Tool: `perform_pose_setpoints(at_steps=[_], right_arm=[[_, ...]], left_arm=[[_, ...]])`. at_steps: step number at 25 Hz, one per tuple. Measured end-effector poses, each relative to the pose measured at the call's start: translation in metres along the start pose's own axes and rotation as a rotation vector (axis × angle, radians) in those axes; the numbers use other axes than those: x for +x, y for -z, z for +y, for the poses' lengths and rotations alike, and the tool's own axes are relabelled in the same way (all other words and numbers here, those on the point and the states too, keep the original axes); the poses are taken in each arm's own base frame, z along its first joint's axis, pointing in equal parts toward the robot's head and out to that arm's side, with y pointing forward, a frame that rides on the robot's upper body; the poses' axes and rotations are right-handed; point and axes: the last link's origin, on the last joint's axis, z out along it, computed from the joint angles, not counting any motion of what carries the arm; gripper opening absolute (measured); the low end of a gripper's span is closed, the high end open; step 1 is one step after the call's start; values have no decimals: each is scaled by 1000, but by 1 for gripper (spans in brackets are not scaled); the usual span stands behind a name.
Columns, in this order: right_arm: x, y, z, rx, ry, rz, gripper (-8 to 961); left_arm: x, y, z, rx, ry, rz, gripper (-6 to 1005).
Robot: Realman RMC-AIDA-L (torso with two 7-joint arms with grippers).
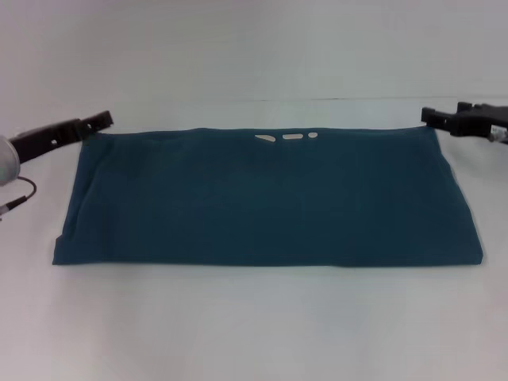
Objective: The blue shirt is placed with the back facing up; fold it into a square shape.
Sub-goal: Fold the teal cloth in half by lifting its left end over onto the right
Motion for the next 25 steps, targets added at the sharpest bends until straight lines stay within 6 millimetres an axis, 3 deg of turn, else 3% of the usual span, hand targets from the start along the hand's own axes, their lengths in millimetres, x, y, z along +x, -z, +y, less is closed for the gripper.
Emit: perform_pose_setpoints(at_steps=[3,7,15,25], right_arm=[[6,8,0,-54,-36,4,776],[14,26,0,-132,-88,-3,804],[33,62,2,-268,-199,-54,860],[44,82,0,-342,-256,28,924]], left_arm=[[-6,7,6,-70,-26,-30,806],[-16,26,14,-166,-60,-54,893],[-30,59,8,-231,-28,-37,892],[-53,86,-11,-199,10,-73,893]])
